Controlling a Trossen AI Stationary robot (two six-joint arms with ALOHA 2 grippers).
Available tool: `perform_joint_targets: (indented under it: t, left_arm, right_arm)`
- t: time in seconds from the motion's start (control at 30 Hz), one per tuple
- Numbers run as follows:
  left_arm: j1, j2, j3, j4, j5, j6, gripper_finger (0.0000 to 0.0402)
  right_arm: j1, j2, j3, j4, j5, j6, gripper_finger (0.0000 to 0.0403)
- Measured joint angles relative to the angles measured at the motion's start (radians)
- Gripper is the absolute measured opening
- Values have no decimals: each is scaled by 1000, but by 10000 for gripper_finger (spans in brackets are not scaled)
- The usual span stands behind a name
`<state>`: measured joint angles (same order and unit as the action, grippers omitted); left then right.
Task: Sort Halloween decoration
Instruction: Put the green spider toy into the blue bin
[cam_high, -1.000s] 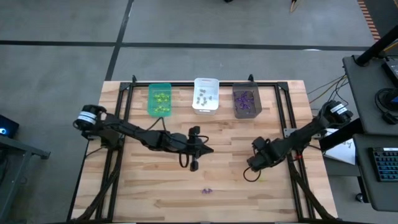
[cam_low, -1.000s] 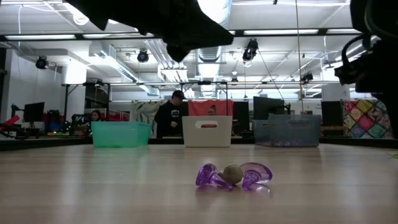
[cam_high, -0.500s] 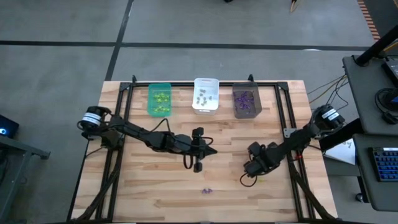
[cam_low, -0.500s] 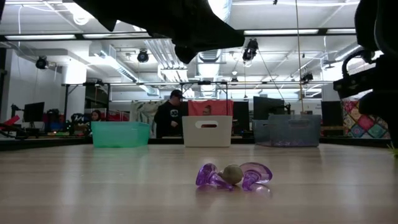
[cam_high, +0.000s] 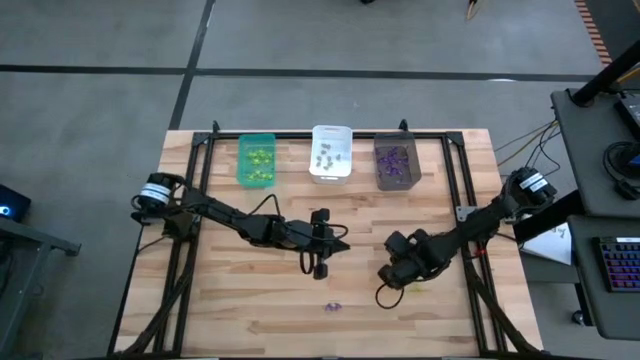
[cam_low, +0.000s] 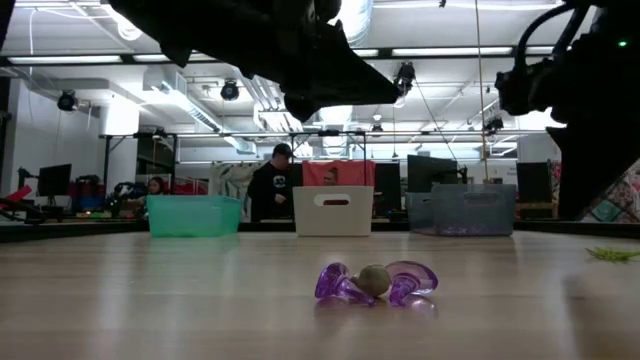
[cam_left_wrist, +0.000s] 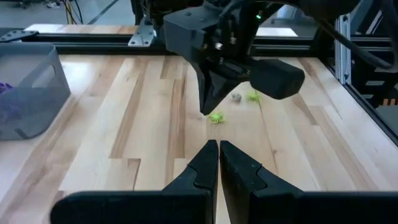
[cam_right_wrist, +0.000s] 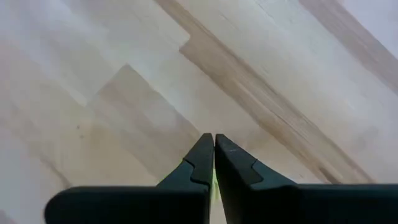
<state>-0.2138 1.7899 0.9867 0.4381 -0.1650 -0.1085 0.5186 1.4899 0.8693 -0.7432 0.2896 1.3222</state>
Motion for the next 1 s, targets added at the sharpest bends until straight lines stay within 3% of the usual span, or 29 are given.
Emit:
perform_joint_targets:
  t: [0.13, 0.3, 0.5, 0.8, 1.0]
  left_arm:
    - [-2, 15, 0, 47, 33, 1, 0]
    - [-11, 75, 0, 224, 80, 1, 0]
    - [-13, 136, 22, 277, 80, 1, 0]
    - [-13, 149, 62, 276, 80, 23, 0]
    - [-13, 147, 68, 270, 80, 22, 0]
  right_arm:
    - [9, -44, -1, -4, -23, -93, 9]
    - [57, -126, -41, -1, -15, -259, 9]
    - [189, -218, -149, 124, 139, -452, 9]
    - [243, -258, -383, 477, 346, -512, 9]
    - [243, -255, -450, 541, 276, -504, 9]
